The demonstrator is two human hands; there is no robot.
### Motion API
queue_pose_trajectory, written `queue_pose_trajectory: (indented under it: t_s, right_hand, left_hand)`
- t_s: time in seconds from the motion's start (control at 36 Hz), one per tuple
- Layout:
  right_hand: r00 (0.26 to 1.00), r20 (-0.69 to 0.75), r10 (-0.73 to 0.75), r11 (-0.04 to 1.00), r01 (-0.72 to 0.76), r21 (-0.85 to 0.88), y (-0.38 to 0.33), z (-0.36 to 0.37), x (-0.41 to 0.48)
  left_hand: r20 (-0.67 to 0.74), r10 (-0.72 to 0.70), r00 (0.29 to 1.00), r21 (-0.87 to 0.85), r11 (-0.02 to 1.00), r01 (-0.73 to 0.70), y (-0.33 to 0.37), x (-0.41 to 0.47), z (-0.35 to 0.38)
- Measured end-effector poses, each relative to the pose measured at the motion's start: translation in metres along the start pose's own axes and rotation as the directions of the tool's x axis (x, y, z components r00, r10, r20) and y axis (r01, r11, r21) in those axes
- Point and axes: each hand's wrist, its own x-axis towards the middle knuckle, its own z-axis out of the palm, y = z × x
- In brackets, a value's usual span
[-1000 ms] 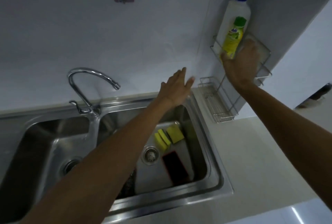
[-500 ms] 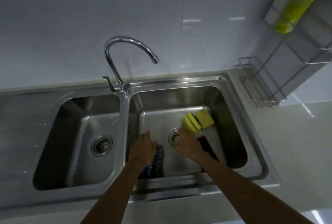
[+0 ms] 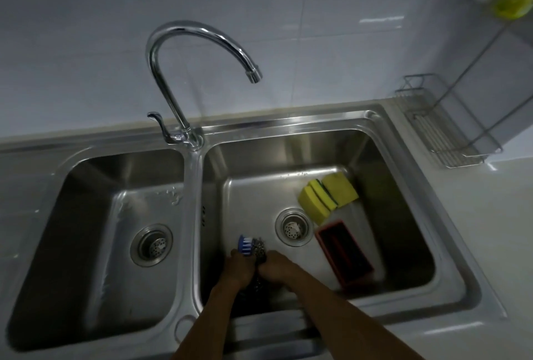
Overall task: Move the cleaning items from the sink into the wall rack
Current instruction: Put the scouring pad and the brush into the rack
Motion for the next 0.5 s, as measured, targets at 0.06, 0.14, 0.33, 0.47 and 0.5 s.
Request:
queue_pose_trajectory:
  t_s: [0.06,0.14,0.33,0.47,0.5]
  right_hand:
    - [0.999,-0.029,-0.013,0.996,0.015,0.087,0.000,-0.002,-0.005]
    - [0.991,-0.120,-0.055,0.975,0.080,0.210,0.001,-0.010,-0.015]
    - [0.951,-0.271,-0.148,0.804,0.276,0.527,-0.008,-0.073,-0.055]
    - [0.902,-0.390,-0.186,0.677,0.405,0.615,-0.020,-0.148,-0.113]
    - [0.891,-0.407,-0.200,0.661,0.429,0.616,-0.023,-0.165,-0.129]
  left_hand:
    - [0.011,-0.021,1.000,-0.089,0.996,0.022,0.006,-0.002,-0.001]
    - [0.028,-0.021,0.999,-0.220,0.975,0.027,0.017,-0.006,-0.008]
    - [-0.005,0.073,0.997,-0.410,0.909,-0.069,0.083,-0.030,-0.032]
    - [0.025,0.261,0.965,-0.521,0.827,-0.210,0.171,-0.069,-0.042]
    - [0.039,0.283,0.958,-0.533,0.817,-0.220,0.191,-0.079,-0.043]
